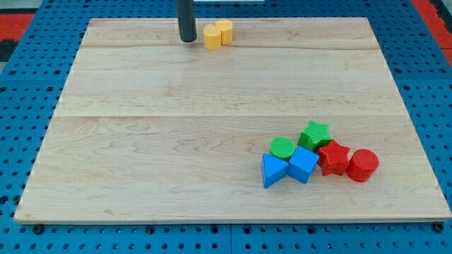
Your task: Separate the blue triangle and green circle from each other
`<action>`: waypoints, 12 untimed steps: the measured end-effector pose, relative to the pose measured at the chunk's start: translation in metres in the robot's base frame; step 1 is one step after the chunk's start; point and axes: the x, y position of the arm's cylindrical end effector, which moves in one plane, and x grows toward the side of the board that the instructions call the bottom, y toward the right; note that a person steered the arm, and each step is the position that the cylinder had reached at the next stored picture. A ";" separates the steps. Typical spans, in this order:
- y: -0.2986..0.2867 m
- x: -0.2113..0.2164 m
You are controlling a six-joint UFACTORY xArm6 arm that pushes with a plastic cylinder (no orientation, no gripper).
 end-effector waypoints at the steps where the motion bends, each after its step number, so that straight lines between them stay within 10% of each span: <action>1: 0.000 0.000; 4: 0.036 0.066; 7: 0.328 0.203; 9: 0.313 0.289; 12: 0.249 0.307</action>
